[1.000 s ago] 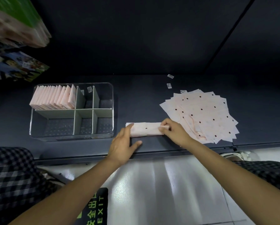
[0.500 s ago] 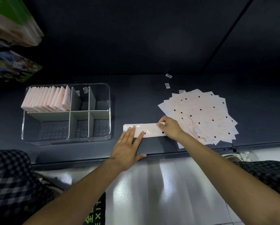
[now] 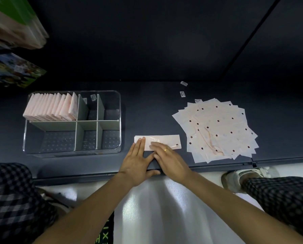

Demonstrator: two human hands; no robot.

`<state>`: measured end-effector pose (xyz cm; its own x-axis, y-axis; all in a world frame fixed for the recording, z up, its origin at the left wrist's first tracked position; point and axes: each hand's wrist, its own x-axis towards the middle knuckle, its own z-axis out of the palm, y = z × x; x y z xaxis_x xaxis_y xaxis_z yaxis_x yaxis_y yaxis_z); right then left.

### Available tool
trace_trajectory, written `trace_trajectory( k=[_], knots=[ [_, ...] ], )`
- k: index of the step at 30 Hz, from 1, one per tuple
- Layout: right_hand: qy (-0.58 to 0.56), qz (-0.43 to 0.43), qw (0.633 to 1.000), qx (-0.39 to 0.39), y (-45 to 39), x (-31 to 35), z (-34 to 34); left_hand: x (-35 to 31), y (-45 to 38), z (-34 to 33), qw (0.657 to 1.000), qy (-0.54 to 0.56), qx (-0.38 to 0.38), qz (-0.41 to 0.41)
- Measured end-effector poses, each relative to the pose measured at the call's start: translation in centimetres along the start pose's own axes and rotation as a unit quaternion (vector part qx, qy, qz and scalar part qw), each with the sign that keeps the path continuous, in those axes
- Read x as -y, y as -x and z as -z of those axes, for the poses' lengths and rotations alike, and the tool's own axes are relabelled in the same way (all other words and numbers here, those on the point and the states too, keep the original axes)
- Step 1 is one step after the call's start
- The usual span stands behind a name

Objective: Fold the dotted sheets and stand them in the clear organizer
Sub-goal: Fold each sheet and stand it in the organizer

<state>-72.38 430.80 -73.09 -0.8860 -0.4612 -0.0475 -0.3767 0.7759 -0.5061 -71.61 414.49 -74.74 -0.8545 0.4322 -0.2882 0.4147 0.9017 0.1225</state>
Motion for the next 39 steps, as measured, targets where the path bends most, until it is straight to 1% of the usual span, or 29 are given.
trace_trajectory(
  k=[2,4,6,8,11,15,17,19,21,25,27,30,31,33,35,37,39],
  knots=[
    [0.005,-0.001,1.000,-0.003,1.1,-1.1,-0.2,0.0,0.0,0.1,1.000,0.000,0.006,0.000],
    [0.023,-0.020,0.998,-0.047,2.0,-2.5,0.7,0.0,0.0,0.1,1.000,-0.008,0.009,0.002],
    [0.051,-0.005,0.993,-0.102,2.4,-3.8,1.6,0.0,0.0,0.2,1.000,-0.011,0.009,0.003],
    [0.078,0.010,0.989,-0.128,2.4,-4.5,2.3,0.0,0.1,0.3,1.000,-0.007,0.010,0.006],
    [0.141,0.047,0.982,-0.115,1.9,-5.1,3.5,-0.1,0.0,0.5,1.000,-0.001,0.020,0.011],
    [0.268,0.125,0.954,-0.041,1.0,-5.7,4.4,-0.1,-0.1,0.8,0.999,0.004,0.033,0.014],
    [0.312,0.132,0.941,-0.015,0.4,-5.3,4.5,-0.2,-0.2,1.0,0.999,0.018,0.032,0.021],
    [0.329,0.137,0.934,-0.025,-0.3,-4.7,4.8,-0.3,-0.1,1.3,0.998,0.042,0.024,0.034],
    [0.317,0.144,0.936,-0.051,-0.5,-4.0,4.9,-0.4,0.2,1.8,0.998,0.054,-0.007,0.044],
    [0.253,0.179,0.948,-0.078,0.7,-2.0,3.6,-0.7,1.1,2.6,0.991,0.034,-0.122,0.036],
    [0.196,0.165,0.962,-0.091,1.6,-0.4,3.0,-0.9,1.4,2.5,0.985,0.027,-0.169,0.020],
    [0.077,0.097,0.987,-0.102,2.6,1.7,2.1,-1.2,1.8,2.2,0.977,0.046,-0.210,-0.012],
    [0.038,0.065,0.993,-0.088,2.7,2.1,1.9,-1.2,1.9,2.1,0.975,0.052,-0.216,-0.020],
    [-0.042,-0.001,0.999,-0.014,2.8,2.1,2.1,-1.2,1.9,2.0,0.973,0.078,-0.218,-0.020],
    [-0.088,-0.018,0.994,0.063,3.0,1.5,2.6,-1.0,1.7,1.9,0.971,0.125,-0.202,0.005],
    [-0.086,-0.019,0.989,0.122,3.1,0.4,3.3,-0.7,1.5,1.5,0.970,0.171,-0.166,0.039],
    [-0.066,-0.046,0.987,0.140,3.0,-0.9,3.6,-0.5,1.2,0.8,0.963,0.208,-0.162,0.063]
  ],
)
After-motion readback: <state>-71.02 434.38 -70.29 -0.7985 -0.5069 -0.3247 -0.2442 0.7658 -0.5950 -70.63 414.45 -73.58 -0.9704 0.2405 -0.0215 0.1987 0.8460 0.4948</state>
